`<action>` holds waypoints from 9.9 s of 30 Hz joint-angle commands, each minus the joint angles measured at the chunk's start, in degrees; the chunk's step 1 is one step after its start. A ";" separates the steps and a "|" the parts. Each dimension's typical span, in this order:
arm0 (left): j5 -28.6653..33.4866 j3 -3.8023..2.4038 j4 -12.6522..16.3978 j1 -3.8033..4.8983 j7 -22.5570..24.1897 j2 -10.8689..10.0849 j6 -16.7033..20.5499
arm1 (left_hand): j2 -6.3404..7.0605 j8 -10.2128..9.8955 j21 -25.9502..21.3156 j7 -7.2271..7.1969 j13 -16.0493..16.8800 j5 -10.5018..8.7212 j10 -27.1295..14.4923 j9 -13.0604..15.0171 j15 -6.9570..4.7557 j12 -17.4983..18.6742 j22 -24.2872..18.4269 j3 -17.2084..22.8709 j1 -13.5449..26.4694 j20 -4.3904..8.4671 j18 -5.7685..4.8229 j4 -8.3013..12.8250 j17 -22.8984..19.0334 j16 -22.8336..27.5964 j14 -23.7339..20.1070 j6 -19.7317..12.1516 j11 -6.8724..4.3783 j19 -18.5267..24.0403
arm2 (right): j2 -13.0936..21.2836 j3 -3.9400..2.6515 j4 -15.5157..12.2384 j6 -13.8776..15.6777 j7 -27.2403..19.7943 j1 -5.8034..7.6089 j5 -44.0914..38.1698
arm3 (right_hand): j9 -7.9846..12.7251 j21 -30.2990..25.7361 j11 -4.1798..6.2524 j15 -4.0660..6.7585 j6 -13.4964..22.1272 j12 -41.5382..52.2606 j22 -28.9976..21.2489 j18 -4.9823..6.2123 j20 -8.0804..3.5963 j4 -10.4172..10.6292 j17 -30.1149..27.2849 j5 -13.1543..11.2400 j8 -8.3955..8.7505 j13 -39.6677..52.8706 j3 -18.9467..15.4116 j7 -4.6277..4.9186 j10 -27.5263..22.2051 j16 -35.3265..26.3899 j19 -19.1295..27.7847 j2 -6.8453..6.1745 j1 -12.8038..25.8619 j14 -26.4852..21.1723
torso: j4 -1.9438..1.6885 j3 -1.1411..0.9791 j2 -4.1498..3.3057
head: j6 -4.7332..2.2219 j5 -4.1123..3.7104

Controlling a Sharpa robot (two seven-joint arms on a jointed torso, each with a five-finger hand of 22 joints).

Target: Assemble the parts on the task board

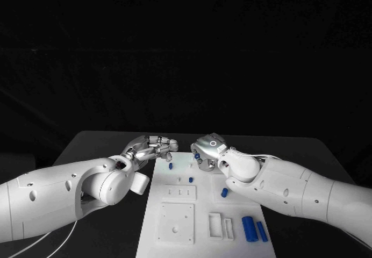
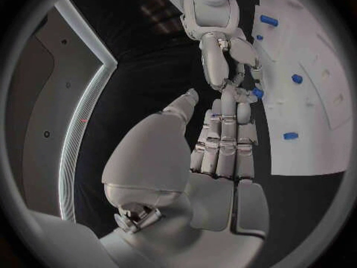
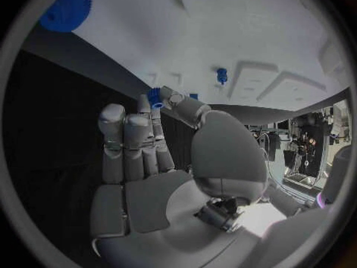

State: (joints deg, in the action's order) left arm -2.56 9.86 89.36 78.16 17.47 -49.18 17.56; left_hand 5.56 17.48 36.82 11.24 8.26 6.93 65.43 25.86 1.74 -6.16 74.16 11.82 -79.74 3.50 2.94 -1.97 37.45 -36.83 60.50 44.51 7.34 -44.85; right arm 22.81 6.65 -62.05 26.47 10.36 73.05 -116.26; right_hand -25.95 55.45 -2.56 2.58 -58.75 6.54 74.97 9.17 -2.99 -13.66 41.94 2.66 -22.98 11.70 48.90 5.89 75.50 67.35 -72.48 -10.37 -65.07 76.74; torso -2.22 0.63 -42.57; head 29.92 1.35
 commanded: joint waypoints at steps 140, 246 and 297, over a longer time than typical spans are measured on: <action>-0.71 -0.01 -2.52 3.10 0.46 -0.56 -0.17 | 0.26 -0.26 0.59 -0.01 0.36 0.15 0.26 0.02 -0.12 0.88 -0.33 0.98 0.85 0.44 0.36 0.77 0.01 -0.19 -0.25 -0.39 0.15 0.06 | 11.62 -4.25 0.13 -13.71 -7.09 2.22 29.26 | 3.51 4.87 0.64 1.85 11.91 60.17 1.32 5.83 -1.83 1.84 5.66 5.76 7.28 52.80 -14.34 2.60 -12.45 9.32 -0.35 -2.33 4.07 -3.41 | 1.11 -0.05 -0.88 | -1.20 0.45; -0.88 0.00 -1.13 3.11 -0.17 -1.29 -0.15 | 0.15 -0.46 0.84 0.04 0.62 0.49 0.35 0.08 -0.09 1.50 -0.60 2.05 1.54 0.49 0.24 2.07 -0.05 -0.22 -0.33 -0.46 0.20 0.20 | 10.65 -3.99 -10.46 -6.12 3.67 0.83 3.41 | 1.62 8.02 2.32 3.40 4.51 60.43 0.76 5.83 -2.18 7.94 9.98 2.60 3.93 51.69 -5.99 0.79 -10.62 7.45 -0.41 -3.84 5.24 -2.20 | 1.08 -0.15 -0.96 | -0.66 0.62; -0.89 -0.04 -1.23 3.12 -0.17 -0.28 -0.23 | 0.08 -0.57 1.13 0.05 0.88 0.50 0.51 0.17 -0.08 1.88 -0.82 3.04 2.72 0.49 0.20 3.55 -0.10 -0.28 -0.36 -0.43 0.21 0.30 | 0.40 -0.58 -5.31 -7.21 4.62 -0.45 0.41 | 1.68 8.19 2.30 3.37 4.32 60.02 0.78 5.83 -2.08 10.52 10.24 0.83 4.18 51.40 -4.15 0.81 -9.95 7.09 -0.63 -5.80 4.39 -1.98 | 0.73 -0.02 -1.13 | 0.37 2.18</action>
State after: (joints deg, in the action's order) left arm -3.30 9.89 88.01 81.16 16.90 -49.59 17.72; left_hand 5.58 17.27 37.71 11.44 9.08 7.14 65.72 25.98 1.74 -4.60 73.42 14.79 -77.48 3.78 2.31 1.32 37.45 -36.83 60.50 44.31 7.42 -44.52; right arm 23.35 6.02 -67.43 20.31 15.61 72.66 -115.86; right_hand -24.26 63.43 -0.20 5.71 -53.01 66.92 74.96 10.12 -5.00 -3.47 52.09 3.54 -18.57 63.15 44.83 4.82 65.13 74.66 -72.67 -15.79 -60.56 74.64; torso -1.53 0.64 -43.68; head 30.26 3.46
